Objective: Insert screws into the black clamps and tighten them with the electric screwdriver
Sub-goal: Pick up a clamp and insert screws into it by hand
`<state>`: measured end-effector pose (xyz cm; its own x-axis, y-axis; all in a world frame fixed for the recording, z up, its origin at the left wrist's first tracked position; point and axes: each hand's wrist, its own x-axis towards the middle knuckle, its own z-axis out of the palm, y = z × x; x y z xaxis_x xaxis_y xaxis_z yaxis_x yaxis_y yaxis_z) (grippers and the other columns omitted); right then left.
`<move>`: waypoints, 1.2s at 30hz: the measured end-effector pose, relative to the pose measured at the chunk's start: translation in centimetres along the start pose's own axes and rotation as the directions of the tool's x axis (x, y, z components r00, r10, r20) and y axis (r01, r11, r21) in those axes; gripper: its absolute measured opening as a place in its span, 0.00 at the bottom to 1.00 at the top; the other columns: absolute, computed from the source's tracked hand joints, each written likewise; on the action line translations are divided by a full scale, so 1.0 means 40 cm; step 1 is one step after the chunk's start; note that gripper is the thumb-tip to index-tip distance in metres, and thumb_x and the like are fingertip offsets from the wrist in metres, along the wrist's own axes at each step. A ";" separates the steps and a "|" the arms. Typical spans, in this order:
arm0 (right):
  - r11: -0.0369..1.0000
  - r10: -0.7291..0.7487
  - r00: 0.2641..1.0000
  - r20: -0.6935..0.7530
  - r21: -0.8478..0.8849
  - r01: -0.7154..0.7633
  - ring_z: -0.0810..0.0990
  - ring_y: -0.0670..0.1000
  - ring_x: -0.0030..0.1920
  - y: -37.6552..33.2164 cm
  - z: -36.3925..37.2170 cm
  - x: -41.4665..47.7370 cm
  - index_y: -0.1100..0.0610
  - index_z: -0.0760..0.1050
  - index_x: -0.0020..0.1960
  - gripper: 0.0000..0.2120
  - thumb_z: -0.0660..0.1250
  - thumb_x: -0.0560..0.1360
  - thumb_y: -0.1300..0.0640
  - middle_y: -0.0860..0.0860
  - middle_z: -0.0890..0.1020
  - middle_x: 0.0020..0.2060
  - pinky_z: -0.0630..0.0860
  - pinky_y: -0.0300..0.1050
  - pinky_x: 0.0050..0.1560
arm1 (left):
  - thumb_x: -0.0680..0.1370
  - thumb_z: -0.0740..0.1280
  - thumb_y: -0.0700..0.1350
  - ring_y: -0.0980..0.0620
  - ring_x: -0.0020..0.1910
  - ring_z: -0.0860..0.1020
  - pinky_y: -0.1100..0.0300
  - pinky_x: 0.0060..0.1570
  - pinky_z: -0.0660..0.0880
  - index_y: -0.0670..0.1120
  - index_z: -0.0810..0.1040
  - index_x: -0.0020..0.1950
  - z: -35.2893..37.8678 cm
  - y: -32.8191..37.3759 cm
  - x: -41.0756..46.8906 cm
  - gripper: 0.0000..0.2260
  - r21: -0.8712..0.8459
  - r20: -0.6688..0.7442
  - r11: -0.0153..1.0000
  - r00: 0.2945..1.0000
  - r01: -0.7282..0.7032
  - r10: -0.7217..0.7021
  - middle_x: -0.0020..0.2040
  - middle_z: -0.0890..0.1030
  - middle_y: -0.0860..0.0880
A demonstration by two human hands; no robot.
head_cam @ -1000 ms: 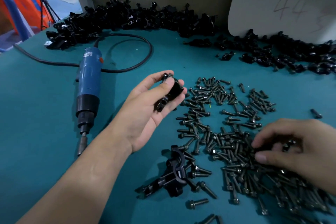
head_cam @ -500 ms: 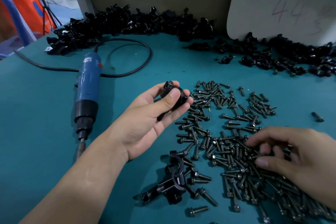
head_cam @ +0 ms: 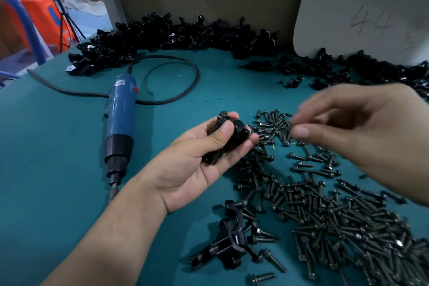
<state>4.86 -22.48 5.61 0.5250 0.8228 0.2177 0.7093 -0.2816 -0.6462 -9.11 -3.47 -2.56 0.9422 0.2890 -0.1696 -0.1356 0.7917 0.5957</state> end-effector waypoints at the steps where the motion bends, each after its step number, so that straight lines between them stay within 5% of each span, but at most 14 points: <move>1: 0.999 -0.029 0.999 -0.016 0.037 0.030 0.83 0.44 0.33 -0.015 0.018 0.027 0.37 0.84 0.45 0.10 0.74 0.69 0.33 0.43 0.86 0.40 0.84 0.45 0.34 | 0.72 0.74 0.37 0.39 0.57 0.85 0.57 0.51 0.83 0.37 0.80 0.60 0.000 0.002 -0.001 0.17 -0.009 0.007 1.000 1.000 0.001 -0.001 0.56 0.84 0.35; 3: 0.989 -0.055 0.998 -0.016 0.136 0.056 0.86 0.43 0.40 -0.018 0.050 0.070 0.41 0.86 0.44 0.03 0.77 0.70 0.46 0.42 0.87 0.42 0.85 0.45 0.46 | 0.73 0.72 0.35 0.39 0.57 0.85 0.56 0.52 0.83 0.37 0.80 0.61 0.000 0.003 -0.004 0.17 -0.017 0.018 1.000 1.000 -0.002 0.002 0.56 0.84 0.36; 6: 0.988 -0.058 0.998 0.015 0.144 0.055 0.85 0.38 0.44 -0.009 0.080 0.098 0.46 0.86 0.46 0.08 0.76 0.74 0.59 0.40 0.87 0.42 0.80 0.33 0.51 | 0.74 0.69 0.32 0.40 0.58 0.85 0.56 0.54 0.83 0.37 0.78 0.63 -0.002 0.004 -0.002 0.17 -0.009 0.040 1.000 0.999 -0.002 0.002 0.56 0.84 0.37; 14: 0.982 -0.086 0.996 0.012 0.168 0.083 0.85 0.37 0.41 0.006 0.077 0.099 0.51 0.85 0.48 0.08 0.76 0.73 0.62 0.39 0.87 0.40 0.76 0.25 0.44 | 0.75 0.69 0.33 0.41 0.60 0.84 0.58 0.55 0.82 0.38 0.76 0.66 -0.002 0.001 -0.002 0.19 0.025 0.091 1.000 0.996 0.012 -0.014 0.58 0.85 0.37; 36: 0.963 -0.103 0.992 0.075 0.257 0.080 0.87 0.41 0.42 0.004 0.082 0.100 0.53 0.85 0.48 0.09 0.75 0.73 0.65 0.43 0.88 0.41 0.80 0.30 0.46 | 0.77 0.68 0.34 0.43 0.56 0.85 0.60 0.54 0.82 0.33 0.76 0.66 -0.003 -0.003 -0.005 0.17 0.096 0.102 0.995 0.994 0.038 -0.048 0.58 0.84 0.38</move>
<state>5.51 -17.62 3.98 0.4127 0.8820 0.2273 0.6040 -0.0782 -0.7932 -9.32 -3.54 -2.68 0.9740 0.1942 -0.1169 -0.0695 0.7469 0.6613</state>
